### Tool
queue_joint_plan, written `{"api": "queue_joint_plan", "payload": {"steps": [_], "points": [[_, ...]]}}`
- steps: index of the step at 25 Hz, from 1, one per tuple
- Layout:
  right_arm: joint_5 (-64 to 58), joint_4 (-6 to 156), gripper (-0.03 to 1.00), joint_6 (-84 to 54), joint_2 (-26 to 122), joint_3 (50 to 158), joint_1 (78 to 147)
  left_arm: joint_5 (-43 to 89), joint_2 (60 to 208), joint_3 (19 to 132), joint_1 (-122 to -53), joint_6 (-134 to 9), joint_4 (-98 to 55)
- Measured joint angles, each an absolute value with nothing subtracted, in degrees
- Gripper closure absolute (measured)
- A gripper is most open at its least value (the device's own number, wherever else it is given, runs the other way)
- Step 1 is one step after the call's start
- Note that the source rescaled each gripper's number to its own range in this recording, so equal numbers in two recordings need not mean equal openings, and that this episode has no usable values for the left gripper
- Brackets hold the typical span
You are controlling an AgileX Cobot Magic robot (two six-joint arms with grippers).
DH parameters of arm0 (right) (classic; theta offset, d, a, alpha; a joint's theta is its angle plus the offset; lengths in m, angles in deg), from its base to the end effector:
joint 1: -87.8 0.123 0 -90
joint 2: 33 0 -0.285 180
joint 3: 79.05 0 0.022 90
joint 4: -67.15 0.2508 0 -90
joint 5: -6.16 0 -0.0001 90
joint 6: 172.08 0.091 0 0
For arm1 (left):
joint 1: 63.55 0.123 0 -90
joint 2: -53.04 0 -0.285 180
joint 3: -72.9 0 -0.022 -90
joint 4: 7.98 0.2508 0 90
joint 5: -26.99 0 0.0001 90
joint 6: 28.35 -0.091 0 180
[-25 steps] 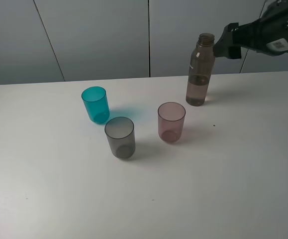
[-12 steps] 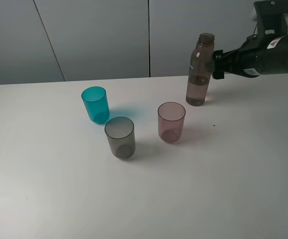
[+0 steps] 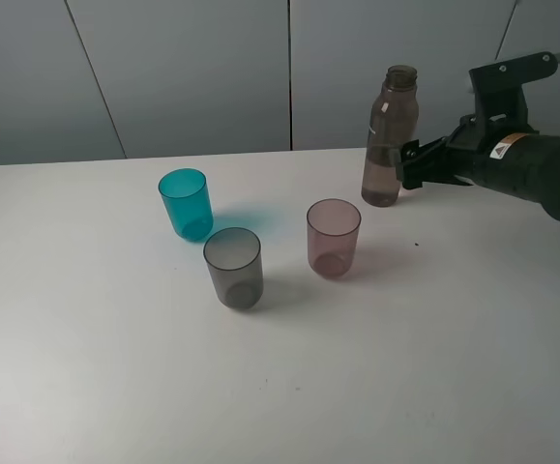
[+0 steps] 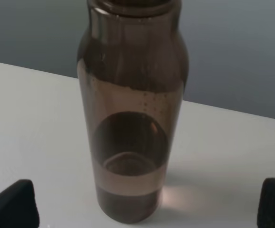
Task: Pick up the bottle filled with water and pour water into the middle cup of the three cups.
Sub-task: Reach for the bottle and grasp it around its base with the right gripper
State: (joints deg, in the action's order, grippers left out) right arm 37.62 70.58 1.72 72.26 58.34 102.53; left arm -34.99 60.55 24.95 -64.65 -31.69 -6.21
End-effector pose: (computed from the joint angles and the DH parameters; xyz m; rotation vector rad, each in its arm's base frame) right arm 0.2990 0.0757 0.1567 -0.2987 2.0115 0.0941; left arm -0.0077 0.0026 0.2786 0.0773 2.0484 0.0613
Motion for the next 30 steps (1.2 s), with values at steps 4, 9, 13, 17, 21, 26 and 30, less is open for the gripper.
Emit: {"api": "queue_joint_plan", "payload": {"steps": [4, 9, 13, 17, 21, 26, 30], "points": [[45.0, 69.4, -0.03, 2.6, 76.6, 58.3, 102.6, -35.0, 60.5, 24.9, -64.7, -31.7, -6.2], [48.3, 69.4, -0.03, 2.9, 80.4, 58.7, 102.6, -35.0, 60.5, 24.9, -64.7, -31.7, -6.2], [48.8, 69.4, -0.03, 5.1, 83.0, 61.0, 102.6, -35.0, 60.5, 24.9, -64.7, -31.7, -6.2], [48.9, 69.3, -0.03, 6.6, 85.7, 63.7, 102.6, -35.0, 60.5, 24.9, -64.7, -31.7, -6.2], [49.0, 67.2, -0.03, 8.8, 88.1, 66.3, 102.6, -35.0, 60.5, 24.9, -64.7, -31.7, -6.2], [49.1, 66.2, -0.03, 10.0, 90.4, 68.9, 102.6, -35.0, 60.5, 24.9, -64.7, -31.7, -6.2], [49.1, 65.6, -0.03, 10.1, 92.5, 70.7, 102.6, -35.0, 60.5, 24.9, -64.7, -31.7, -6.2]]}}
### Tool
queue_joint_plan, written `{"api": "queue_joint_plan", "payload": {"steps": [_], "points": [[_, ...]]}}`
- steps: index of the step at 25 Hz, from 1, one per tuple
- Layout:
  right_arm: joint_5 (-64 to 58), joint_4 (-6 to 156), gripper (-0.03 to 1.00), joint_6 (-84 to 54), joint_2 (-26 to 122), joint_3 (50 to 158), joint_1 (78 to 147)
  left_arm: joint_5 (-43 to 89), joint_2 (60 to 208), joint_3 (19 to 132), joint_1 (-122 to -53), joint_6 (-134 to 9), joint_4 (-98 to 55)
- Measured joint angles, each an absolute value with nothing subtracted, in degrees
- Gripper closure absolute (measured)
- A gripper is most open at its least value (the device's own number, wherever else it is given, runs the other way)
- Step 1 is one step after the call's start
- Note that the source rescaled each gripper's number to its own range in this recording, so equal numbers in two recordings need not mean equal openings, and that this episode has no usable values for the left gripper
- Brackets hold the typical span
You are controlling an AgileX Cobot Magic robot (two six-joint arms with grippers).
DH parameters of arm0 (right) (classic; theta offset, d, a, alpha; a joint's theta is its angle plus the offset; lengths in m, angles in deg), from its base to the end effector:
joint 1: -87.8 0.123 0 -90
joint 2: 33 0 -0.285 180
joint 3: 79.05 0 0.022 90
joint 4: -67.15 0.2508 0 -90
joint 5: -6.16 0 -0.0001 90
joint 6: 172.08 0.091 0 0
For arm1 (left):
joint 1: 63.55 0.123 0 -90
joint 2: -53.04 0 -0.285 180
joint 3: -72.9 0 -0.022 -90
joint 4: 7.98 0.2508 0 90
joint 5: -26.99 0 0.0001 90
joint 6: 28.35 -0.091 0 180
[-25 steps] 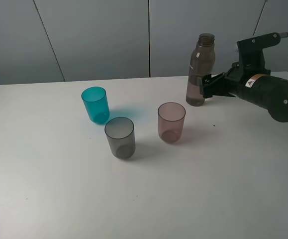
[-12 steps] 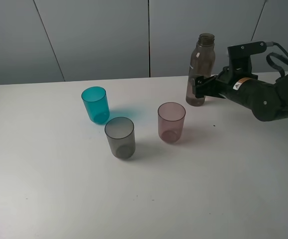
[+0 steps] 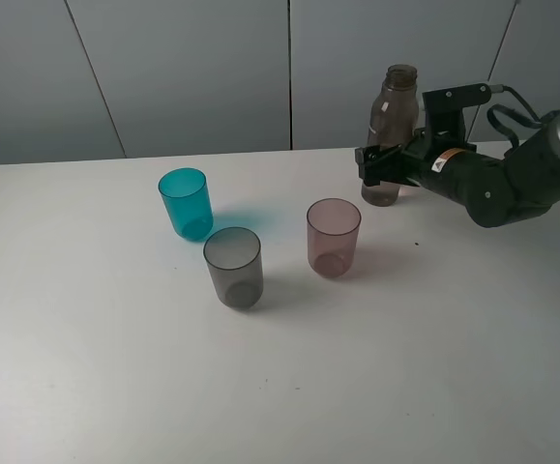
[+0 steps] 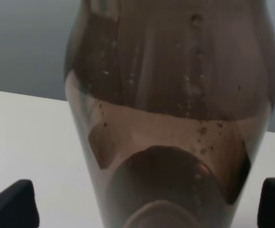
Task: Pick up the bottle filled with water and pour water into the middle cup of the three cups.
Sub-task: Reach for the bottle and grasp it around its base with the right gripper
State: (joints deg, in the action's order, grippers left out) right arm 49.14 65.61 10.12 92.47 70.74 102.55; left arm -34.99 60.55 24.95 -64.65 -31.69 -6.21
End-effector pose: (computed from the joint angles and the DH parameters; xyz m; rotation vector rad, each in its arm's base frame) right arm 0.3599 0.0965 0.1004 -0.2468 1.9569 0.1986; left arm -0.0077 0.0026 0.2786 0.0773 2.0484 0.0613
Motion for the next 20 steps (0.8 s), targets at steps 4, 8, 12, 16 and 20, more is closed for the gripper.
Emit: {"api": "queue_joint_plan", "payload": {"steps": [4, 8, 12, 16, 20], "points": [[49.1, 65.3, -0.03, 10.1, 94.8, 73.0, 102.6, -35.0, 60.5, 24.9, -64.7, -31.7, -6.2], [49.3, 65.3, -0.03, 10.2, 97.1, 75.1, 102.6, -35.0, 60.5, 24.9, -64.7, -31.7, -6.2], [50.2, 65.2, -0.03, 10.2, 98.3, 76.2, 102.6, -35.0, 60.5, 24.9, -64.7, -31.7, -6.2], [51.6, 65.2, -0.03, 10.2, 99.5, 76.8, 102.6, -35.0, 60.5, 24.9, -64.7, -31.7, -6.2], [54.2, 65.2, -0.03, 10.2, 100.0, 77.0, 102.6, -35.0, 60.5, 24.9, -64.7, -31.6, -6.2]]}}
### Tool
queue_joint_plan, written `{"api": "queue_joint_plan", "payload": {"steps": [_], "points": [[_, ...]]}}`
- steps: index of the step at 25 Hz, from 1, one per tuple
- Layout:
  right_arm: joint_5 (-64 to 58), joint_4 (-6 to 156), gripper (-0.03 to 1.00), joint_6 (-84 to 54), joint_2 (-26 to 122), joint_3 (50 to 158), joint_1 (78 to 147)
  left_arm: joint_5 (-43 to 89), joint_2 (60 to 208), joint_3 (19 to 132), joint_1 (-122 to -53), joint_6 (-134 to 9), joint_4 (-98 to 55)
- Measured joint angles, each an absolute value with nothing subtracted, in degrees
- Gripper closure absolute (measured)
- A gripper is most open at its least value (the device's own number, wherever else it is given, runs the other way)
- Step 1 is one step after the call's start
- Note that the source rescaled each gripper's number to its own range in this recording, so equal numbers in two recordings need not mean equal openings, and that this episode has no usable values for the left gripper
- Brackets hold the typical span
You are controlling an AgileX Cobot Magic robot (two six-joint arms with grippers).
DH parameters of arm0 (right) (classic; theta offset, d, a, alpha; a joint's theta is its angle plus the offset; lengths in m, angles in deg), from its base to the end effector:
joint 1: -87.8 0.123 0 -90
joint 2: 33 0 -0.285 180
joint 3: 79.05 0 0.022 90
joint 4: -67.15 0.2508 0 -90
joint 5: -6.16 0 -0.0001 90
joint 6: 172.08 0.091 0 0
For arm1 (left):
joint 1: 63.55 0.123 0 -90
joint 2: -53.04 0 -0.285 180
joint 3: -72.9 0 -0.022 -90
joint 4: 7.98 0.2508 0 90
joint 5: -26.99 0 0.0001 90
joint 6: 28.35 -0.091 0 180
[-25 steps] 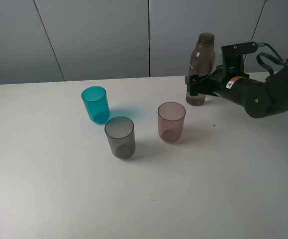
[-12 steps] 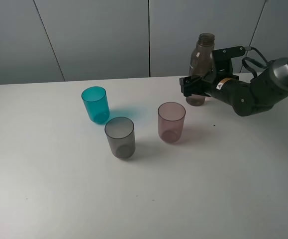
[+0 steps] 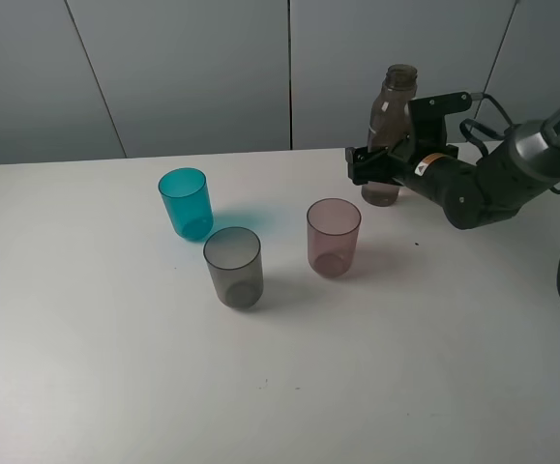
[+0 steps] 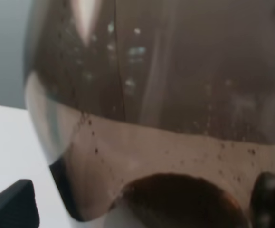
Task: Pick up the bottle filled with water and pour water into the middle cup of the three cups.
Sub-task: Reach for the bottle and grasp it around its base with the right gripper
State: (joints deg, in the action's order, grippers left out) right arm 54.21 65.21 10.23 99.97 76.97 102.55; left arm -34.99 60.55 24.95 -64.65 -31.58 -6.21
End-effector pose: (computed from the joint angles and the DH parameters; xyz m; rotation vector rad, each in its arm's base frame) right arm 0.3850 0.1037 0.0798 -0.2450 1.8906 0.2105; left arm -0.0077 0.0026 0.2786 0.0753 2.0485 0.0601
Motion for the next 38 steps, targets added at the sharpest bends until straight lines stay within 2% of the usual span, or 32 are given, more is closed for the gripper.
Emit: {"api": "queue_joint_plan", "payload": {"steps": [38], "points": [[63.1, 65.2, -0.03, 12.3, 104.3, 78.6, 102.6, -35.0, 60.5, 24.9, -64.7, -31.7, -6.2]]}}
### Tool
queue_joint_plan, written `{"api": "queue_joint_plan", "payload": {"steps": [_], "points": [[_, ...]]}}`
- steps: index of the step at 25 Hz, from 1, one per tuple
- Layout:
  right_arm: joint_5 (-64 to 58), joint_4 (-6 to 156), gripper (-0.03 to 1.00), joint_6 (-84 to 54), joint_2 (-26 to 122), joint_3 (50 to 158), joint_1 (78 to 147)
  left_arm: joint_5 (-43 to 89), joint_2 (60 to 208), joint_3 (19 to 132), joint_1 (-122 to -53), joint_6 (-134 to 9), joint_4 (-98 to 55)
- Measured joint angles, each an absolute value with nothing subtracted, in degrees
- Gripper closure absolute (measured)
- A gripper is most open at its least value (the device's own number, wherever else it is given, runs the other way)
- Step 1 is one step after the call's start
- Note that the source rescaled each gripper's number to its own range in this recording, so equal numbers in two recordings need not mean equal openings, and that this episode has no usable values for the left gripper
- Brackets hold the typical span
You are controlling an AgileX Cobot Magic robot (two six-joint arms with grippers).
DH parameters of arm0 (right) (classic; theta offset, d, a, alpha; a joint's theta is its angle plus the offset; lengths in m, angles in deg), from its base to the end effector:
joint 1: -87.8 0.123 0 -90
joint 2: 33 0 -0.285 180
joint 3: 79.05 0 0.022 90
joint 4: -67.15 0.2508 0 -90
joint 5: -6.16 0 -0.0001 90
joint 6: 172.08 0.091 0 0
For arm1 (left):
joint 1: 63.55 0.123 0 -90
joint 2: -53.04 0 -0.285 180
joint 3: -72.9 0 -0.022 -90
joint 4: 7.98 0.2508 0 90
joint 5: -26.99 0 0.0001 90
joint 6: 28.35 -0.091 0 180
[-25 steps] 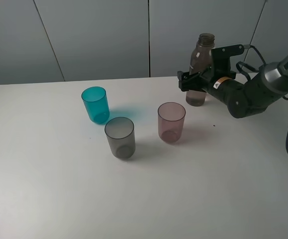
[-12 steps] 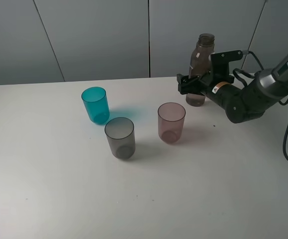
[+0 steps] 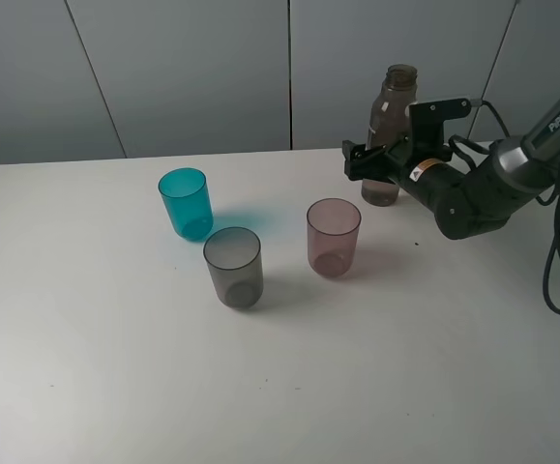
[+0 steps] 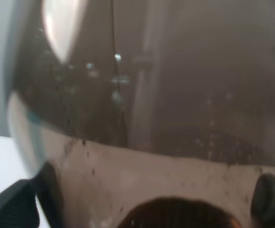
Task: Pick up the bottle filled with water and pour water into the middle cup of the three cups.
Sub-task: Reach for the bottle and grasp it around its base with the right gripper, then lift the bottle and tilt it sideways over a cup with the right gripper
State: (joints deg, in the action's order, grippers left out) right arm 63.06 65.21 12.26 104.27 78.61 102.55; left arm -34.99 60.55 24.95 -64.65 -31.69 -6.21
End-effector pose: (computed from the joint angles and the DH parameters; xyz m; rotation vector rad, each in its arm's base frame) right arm 0.3920 0.1059 0.0688 -0.2001 1.7886 0.2506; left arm -0.0077 0.0026 0.2786 0.0773 2.0484 0.0613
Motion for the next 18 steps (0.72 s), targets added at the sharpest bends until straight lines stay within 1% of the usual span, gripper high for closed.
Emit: {"api": "queue_joint_plan", "payload": {"steps": [5, 6, 7, 8, 9, 10, 18], "points": [[63.8, 65.2, -0.03, 12.4, 104.3, 78.7, 102.6, -35.0, 60.5, 24.9, -64.7, -31.7, -6.2], [63.9, 65.2, -0.02, 12.5, 104.3, 78.7, 102.6, -35.0, 60.5, 24.9, -64.7, -31.7, -6.2], [63.9, 65.2, 0.1, 12.6, 104.3, 78.7, 102.6, -35.0, 60.5, 24.9, -64.7, -31.7, -6.2], [63.9, 65.3, 0.37, 12.8, 104.3, 78.7, 102.6, -35.0, 60.5, 24.9, -64.7, -31.7, -6.2], [64.0, 65.8, 0.82, 12.8, 104.3, 78.7, 102.6, -35.0, 60.5, 24.9, -64.7, -31.7, -6.2], [64.0, 66.2, 0.94, 12.9, 104.3, 78.7, 102.6, -35.0, 60.5, 24.9, -64.7, -31.7, -6.2], [64.0, 66.3, 0.93, 14.8, 104.3, 78.7, 102.6, -35.0, 60.5, 24.9, -64.7, -31.7, -6.2]]}}
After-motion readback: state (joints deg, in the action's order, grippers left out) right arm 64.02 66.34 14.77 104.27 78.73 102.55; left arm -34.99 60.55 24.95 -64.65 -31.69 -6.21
